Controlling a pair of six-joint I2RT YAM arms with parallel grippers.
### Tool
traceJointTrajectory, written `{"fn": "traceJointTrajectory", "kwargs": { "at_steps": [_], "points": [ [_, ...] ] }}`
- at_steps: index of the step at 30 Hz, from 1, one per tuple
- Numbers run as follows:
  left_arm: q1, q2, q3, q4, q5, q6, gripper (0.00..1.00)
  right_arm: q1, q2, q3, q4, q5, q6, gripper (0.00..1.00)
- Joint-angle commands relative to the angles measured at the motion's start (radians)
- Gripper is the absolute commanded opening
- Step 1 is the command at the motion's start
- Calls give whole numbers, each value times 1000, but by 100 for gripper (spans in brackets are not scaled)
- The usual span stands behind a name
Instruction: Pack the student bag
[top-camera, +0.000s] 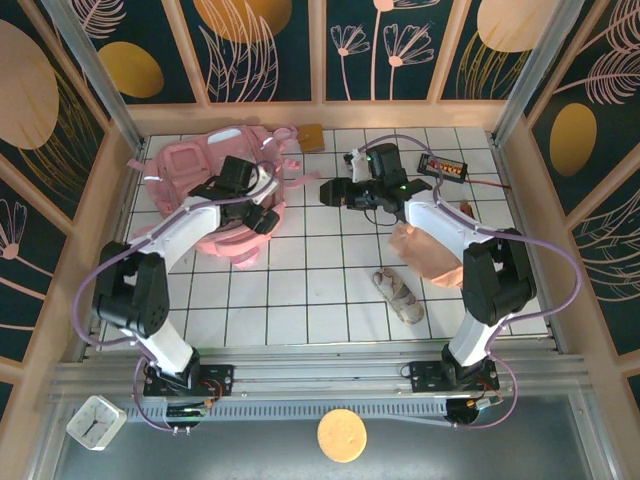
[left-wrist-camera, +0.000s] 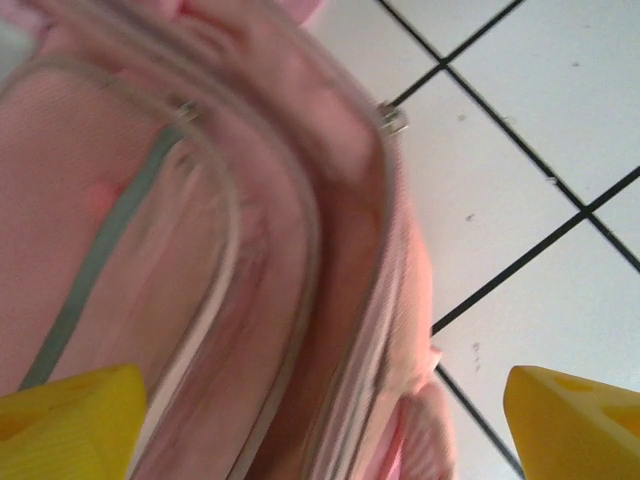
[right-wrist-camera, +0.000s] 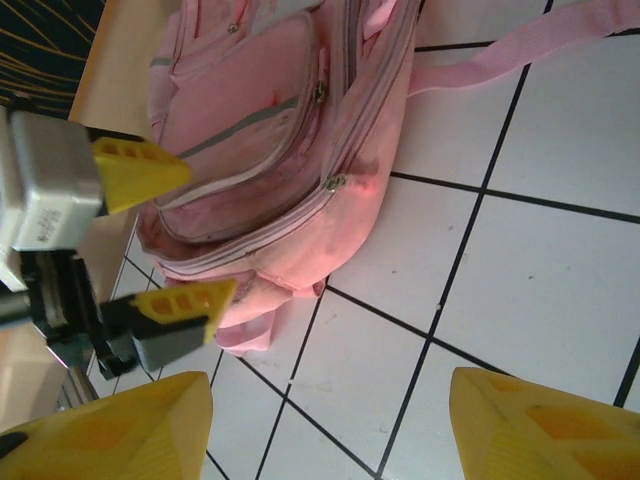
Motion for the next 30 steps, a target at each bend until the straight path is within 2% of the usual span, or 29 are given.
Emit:
{"fn": "traceJointTrajectory", "kwargs": {
  "at_steps": [1,5,10,11,13,15,16,19,24,28,30],
  "points": [
    [-29,79,38,-19,0,57,89,-11,-37,-34,80,-4,-37,65],
    [-29,147,50,8,-33,47,82,-11,-68,-78,167,2,-77,65],
    [-29,214,86,-5,-78,47,61,-10,-109,-153,246,1,-175,64],
    [-29,217,90,-12,-73,49,53,-11,-122,-173,267,5,-197,63],
    [-29,218,93,-35,-69,56,20,-14,-149,-217,313,-4,-245,62],
    [-29,197,78,-55,-52,74,1,-17,-166,-245,334,-14,-296,56],
    [-29,171,64,-66,-31,89,0,-22,-171,-262,345,-43,-332,51],
    [-29,49,6,-71,22,113,0,-23,-166,-276,305,-125,-507,47],
    [-29,-177,-43,-158,209,214,0,15,-133,-243,167,-196,-776,57],
    [-29,-306,-100,-196,327,226,0,68,-115,-236,218,-191,-796,63],
    [-29,-369,-152,-188,361,209,0,126,-109,-234,272,-175,-786,66]
  ]
}}
